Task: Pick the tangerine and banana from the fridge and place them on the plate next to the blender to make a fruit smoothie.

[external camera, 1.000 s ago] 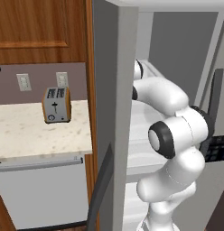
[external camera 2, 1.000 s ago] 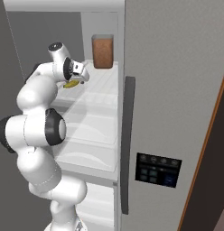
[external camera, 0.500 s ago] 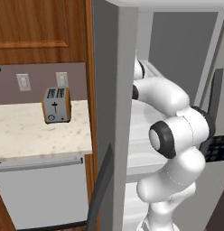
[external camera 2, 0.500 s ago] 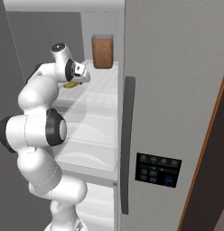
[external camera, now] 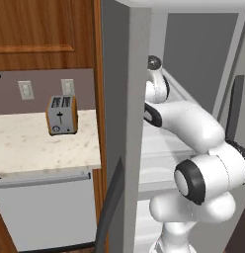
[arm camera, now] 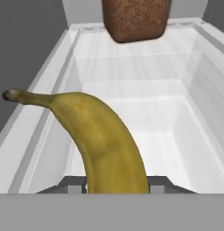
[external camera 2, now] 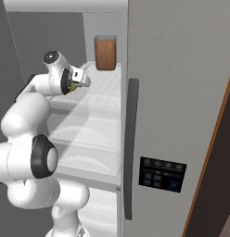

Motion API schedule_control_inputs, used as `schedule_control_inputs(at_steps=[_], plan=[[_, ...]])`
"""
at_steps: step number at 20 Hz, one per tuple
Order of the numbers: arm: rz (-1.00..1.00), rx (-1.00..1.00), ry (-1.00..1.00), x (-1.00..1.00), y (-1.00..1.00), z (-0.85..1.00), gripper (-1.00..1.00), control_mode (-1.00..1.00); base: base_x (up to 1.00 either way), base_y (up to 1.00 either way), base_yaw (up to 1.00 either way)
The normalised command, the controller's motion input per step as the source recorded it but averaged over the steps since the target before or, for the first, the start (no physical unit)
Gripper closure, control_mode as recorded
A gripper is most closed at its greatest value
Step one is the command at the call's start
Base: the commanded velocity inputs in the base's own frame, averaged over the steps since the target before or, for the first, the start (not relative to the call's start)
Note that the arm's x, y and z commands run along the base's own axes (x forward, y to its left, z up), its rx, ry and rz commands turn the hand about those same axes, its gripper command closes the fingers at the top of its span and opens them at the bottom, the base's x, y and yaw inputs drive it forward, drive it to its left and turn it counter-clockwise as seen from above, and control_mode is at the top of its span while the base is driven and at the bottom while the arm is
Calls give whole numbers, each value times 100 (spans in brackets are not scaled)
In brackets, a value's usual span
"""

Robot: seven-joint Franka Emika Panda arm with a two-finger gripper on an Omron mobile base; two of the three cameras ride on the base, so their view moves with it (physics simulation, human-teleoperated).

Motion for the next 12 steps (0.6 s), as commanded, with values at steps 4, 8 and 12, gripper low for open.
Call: schedule_control_inputs(at_steps=[4, 8, 12], plan=[[0, 0, -22, -100, -38, 3, 100, -100, 0, 0, 0], [-3, 0, -4, -100, -44, 52, 100, -100, 0, 0, 0], [-2, 0, 0, -97, -36, 84, 100, -100, 0, 0, 0]])
